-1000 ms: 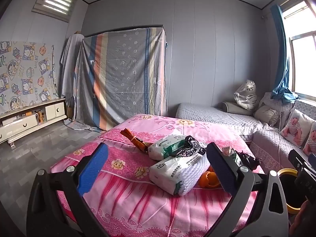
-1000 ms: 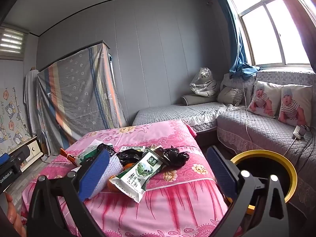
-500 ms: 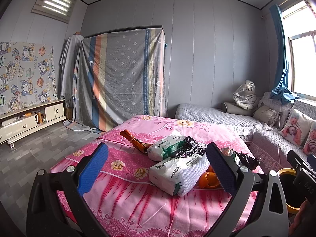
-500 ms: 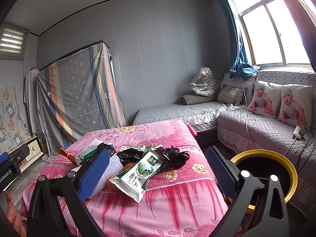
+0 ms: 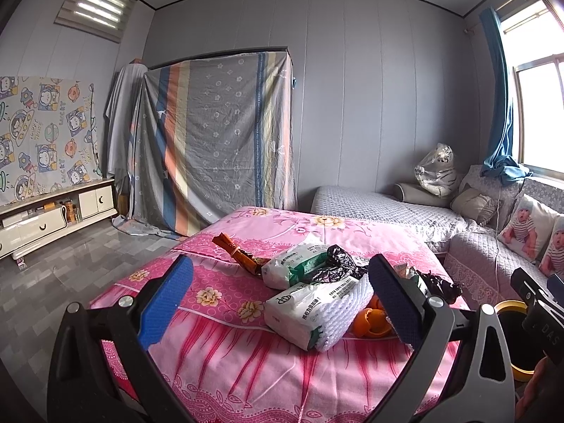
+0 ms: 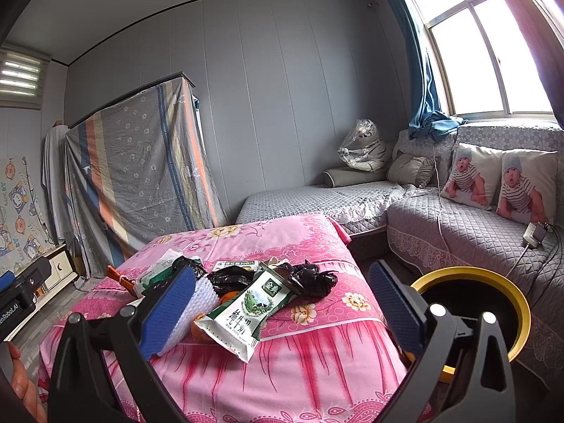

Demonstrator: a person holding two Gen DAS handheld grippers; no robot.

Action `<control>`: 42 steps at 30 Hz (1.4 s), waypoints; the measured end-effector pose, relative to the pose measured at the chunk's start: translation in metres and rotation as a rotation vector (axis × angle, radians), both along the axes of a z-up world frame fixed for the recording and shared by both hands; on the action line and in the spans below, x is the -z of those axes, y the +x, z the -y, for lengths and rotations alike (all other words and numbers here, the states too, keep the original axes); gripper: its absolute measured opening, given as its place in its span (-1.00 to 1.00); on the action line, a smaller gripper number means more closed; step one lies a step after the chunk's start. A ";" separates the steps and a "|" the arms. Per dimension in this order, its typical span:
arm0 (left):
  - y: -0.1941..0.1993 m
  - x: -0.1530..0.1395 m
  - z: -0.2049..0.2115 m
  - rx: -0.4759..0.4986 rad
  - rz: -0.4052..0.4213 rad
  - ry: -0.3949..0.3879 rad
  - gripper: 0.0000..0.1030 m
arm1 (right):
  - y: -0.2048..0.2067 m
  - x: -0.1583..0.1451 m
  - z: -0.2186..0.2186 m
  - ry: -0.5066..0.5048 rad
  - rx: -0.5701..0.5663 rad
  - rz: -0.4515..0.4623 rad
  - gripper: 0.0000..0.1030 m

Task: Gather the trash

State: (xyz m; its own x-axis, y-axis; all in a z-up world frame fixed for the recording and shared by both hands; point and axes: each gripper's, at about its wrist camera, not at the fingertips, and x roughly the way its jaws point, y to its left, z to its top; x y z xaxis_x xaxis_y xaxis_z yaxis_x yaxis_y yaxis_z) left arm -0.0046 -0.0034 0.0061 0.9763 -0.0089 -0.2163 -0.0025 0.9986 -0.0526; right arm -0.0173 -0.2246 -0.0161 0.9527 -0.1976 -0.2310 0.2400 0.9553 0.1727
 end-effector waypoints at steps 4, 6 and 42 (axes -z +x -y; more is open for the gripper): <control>0.000 0.001 0.000 -0.001 -0.002 -0.002 0.84 | 0.000 0.001 0.000 0.002 -0.001 -0.002 0.85; 0.000 0.001 0.001 0.000 -0.003 -0.001 0.84 | 0.000 0.001 0.000 0.002 0.000 -0.001 0.85; 0.001 0.006 0.004 0.017 -0.005 -0.001 0.84 | 0.000 -0.001 0.001 0.006 0.000 -0.003 0.85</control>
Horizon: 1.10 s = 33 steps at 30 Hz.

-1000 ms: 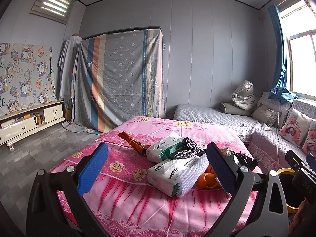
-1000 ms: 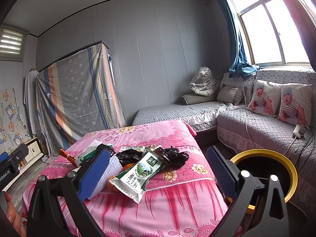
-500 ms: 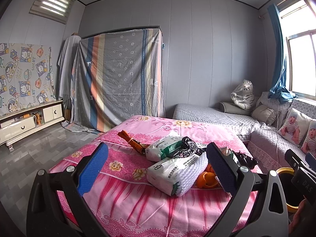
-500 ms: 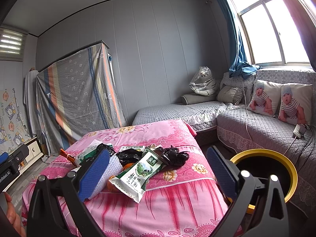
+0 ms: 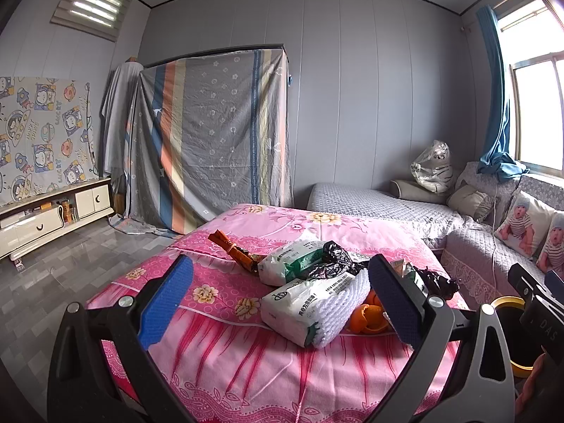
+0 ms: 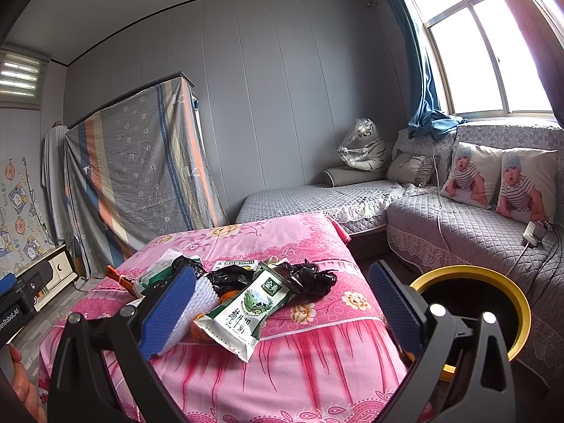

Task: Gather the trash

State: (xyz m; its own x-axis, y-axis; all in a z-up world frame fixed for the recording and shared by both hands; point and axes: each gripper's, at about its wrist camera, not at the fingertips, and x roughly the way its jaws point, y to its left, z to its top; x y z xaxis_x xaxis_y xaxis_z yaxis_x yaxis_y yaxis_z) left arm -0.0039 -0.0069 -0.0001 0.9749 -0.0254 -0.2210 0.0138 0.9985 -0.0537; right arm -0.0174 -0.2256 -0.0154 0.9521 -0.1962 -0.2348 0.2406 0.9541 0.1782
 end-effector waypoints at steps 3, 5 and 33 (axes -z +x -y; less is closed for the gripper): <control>0.000 0.001 0.000 -0.003 0.000 0.002 0.84 | 0.000 0.000 0.000 0.001 0.000 -0.001 0.85; 0.000 0.003 0.000 0.000 -0.001 0.000 0.84 | 0.000 0.000 0.001 0.002 -0.001 -0.002 0.85; 0.055 0.034 -0.043 0.422 -0.116 0.068 0.84 | 0.072 0.030 0.085 0.176 -0.362 -0.231 0.85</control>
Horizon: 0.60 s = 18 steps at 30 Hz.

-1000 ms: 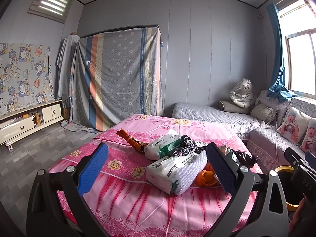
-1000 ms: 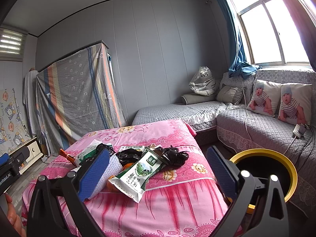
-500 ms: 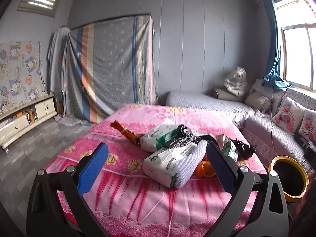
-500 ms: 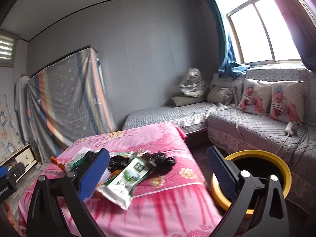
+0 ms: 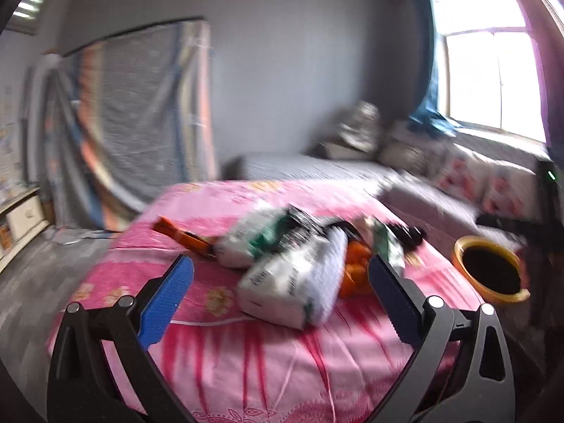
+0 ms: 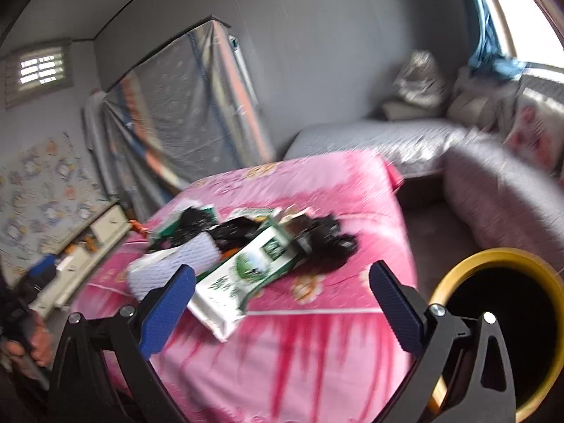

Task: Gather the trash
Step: 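Reach the left tool to the orange wrapper while the right tool reaches the black bag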

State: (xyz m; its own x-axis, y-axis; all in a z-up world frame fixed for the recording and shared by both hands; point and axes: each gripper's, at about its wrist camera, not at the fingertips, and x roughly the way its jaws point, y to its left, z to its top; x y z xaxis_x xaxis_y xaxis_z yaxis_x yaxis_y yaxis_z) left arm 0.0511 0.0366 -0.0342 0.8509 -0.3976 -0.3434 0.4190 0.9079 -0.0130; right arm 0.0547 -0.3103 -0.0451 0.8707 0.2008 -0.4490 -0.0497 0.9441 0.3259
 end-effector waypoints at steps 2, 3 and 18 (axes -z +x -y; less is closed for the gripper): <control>0.005 0.010 0.001 0.024 0.012 0.005 0.84 | 0.001 0.002 -0.002 0.056 -0.049 -0.016 0.85; 0.009 0.014 0.002 0.025 0.012 0.017 0.84 | 0.001 0.003 -0.004 0.061 -0.059 -0.018 0.85; 0.076 0.042 0.029 0.211 -0.147 0.109 0.84 | 0.016 0.021 -0.017 0.102 -0.152 -0.069 0.85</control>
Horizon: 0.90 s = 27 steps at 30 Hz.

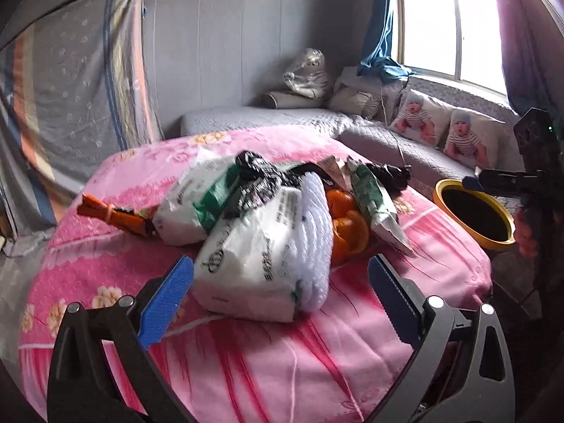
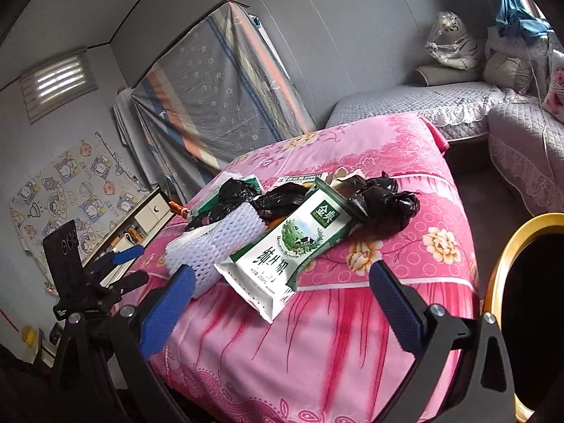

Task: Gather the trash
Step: 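Reach the left tool to the orange wrapper while the right tool reaches the black bag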

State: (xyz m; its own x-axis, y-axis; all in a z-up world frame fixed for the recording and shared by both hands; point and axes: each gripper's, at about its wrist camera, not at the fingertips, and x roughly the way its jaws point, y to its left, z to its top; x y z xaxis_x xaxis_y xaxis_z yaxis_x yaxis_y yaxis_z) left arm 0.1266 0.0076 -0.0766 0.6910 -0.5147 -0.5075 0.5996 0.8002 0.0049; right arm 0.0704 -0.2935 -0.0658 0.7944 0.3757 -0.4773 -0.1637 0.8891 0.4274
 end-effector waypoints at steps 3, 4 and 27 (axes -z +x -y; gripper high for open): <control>0.011 -0.008 -0.012 -0.066 0.045 -0.019 0.84 | 0.001 0.000 -0.010 -0.052 -0.014 0.015 0.85; 0.021 -0.010 -0.020 -0.120 0.059 -0.022 0.84 | 0.002 0.000 -0.014 -0.076 -0.012 0.016 0.85; 0.266 0.034 -0.099 -0.760 -0.390 0.017 0.74 | 0.022 0.013 -0.015 -0.030 -0.045 -0.012 0.85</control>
